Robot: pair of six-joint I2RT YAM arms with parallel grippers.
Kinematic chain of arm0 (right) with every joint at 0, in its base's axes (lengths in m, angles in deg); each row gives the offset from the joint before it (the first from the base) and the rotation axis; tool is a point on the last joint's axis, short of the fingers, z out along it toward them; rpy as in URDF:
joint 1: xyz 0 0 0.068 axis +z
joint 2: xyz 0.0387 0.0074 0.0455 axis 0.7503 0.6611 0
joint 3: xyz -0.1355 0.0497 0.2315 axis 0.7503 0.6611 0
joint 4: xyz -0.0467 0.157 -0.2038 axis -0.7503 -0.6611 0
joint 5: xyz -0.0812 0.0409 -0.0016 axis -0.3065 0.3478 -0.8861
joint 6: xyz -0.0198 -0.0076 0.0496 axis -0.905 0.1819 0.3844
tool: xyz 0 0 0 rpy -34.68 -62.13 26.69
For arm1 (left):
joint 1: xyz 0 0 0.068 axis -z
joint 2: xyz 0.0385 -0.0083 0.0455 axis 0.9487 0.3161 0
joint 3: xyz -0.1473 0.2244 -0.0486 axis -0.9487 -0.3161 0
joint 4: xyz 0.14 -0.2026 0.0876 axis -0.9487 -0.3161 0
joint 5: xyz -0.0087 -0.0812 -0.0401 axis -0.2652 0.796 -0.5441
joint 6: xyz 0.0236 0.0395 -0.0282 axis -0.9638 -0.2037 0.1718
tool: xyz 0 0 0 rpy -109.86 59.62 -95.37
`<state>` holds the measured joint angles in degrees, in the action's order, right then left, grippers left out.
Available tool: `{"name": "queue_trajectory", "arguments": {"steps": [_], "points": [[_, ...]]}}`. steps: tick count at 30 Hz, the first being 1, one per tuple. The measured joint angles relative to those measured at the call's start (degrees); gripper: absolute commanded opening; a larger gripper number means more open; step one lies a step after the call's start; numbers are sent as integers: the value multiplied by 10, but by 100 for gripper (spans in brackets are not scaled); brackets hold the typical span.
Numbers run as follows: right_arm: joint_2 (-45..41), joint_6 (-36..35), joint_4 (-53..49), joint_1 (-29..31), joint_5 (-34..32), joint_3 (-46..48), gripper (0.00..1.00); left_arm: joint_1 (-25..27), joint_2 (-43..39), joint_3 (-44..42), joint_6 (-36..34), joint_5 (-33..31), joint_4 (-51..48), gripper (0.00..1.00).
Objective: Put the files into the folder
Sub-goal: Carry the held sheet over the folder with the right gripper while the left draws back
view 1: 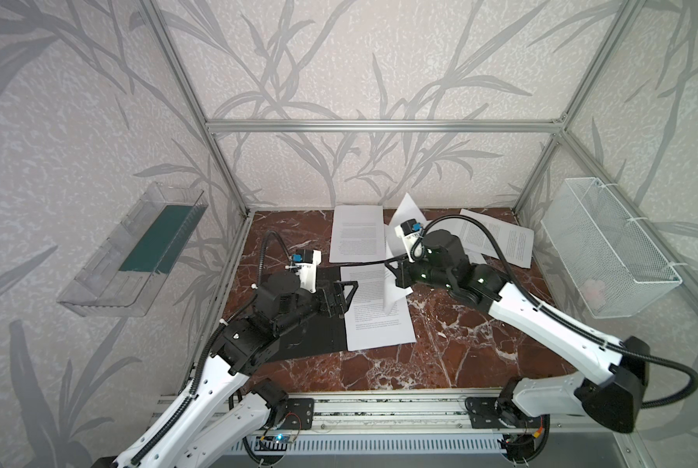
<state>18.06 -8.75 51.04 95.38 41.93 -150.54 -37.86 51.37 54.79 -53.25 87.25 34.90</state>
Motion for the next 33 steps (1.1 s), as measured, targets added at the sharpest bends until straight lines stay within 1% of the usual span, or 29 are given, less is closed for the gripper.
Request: {"name": "queue_trajectory", "arguments": {"steps": [2,4,7,11,13,15,18,21,27,33], "points": [[9,13,2,10,15,1,0,0,-15,8,-16,-14,-40,99],[5,23,6,8,17,4,0,0,-28,13,-32,-26,-74,99],[-22,45,34,-14,23,34,0,0,-51,12,-52,-40,-110,99],[-61,90,81,-84,45,133,0,-8,-80,-6,-71,-48,-134,99],[-62,111,98,-114,45,183,0,-14,-87,-12,-76,-48,-144,99],[-55,131,111,-127,45,238,0,-18,-97,-17,-82,-48,-149,99],[-32,151,124,-128,46,290,0,-23,-115,-22,-85,-49,-152,99],[-5,167,145,-128,48,316,0,-24,-126,-23,-85,-47,-152,99],[28,186,197,-117,49,325,0,-25,-126,-30,-85,-32,-151,99],[49,191,218,-98,49,323,0,-26,-120,-31,-85,-27,-151,99]]}}
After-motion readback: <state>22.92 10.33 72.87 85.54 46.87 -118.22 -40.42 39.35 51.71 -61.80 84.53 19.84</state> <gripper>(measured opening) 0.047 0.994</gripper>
